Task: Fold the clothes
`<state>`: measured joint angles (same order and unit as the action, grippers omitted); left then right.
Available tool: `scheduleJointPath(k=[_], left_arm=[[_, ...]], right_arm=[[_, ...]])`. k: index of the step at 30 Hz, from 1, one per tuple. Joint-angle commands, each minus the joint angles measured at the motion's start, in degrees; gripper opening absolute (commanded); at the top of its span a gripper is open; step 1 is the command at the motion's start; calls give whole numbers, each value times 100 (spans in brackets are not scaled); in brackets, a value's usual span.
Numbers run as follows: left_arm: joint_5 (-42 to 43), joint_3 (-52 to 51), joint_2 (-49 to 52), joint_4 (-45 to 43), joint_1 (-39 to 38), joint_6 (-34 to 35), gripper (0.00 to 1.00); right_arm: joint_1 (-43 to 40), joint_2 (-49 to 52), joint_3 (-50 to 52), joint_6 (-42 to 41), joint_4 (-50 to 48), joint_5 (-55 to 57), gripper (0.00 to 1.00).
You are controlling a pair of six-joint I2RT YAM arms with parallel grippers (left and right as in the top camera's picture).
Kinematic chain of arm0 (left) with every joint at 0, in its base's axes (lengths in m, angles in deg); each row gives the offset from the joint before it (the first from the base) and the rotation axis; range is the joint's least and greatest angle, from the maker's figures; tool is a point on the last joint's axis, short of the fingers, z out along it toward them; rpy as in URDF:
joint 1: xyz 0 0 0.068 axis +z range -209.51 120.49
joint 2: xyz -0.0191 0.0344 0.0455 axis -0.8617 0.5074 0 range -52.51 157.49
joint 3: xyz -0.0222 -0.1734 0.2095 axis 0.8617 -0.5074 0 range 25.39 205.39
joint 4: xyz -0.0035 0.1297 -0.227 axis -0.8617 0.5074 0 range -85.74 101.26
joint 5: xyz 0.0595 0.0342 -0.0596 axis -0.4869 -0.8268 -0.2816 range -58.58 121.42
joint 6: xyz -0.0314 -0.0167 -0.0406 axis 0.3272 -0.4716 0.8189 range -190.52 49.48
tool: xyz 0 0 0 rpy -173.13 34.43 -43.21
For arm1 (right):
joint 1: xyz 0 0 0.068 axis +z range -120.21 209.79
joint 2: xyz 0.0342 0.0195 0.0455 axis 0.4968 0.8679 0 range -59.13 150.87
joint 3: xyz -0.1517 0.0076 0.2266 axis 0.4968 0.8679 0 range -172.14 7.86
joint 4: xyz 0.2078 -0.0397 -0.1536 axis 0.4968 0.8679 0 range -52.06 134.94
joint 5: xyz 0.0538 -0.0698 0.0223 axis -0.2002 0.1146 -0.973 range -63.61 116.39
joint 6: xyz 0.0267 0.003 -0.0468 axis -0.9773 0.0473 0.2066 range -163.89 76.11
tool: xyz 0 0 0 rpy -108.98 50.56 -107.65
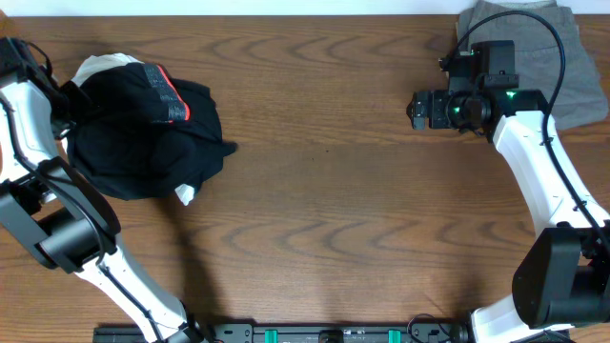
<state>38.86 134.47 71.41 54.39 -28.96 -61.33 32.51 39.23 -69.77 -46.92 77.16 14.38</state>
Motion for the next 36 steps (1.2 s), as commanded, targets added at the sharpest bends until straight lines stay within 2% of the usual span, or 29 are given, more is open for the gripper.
scheduleJointPath(k=[1,8,12,17,22,28,36], left_arm=[[549,275,-625,-20,24,120,6],[1834,544,-1869,-299,-295,96,6],[1873,544,-2634,-601,-953,-31,6],[1871,542,-3134,-713,-1921,-293,6],[1867,535,-3062,-549,-2758,-295,6],[1727,490,-2791,-297,-3287,-302,6],[1744,461,-2041,-98,-4419,-273,6]], right_arm=[[72,-22,-90,-15,-2,-48,99],[72,-22,-90,-15,-24,-179,99],[72,-22,-90,-15,-63,-350,99],[72,-22,-90,-13,-44,-348,99],[66,-22,-90,-13,-42,-348,99],[55,-22,-90,-11,-17,-343,99],[-186,-33,-94,-125,-87,-356,99]])
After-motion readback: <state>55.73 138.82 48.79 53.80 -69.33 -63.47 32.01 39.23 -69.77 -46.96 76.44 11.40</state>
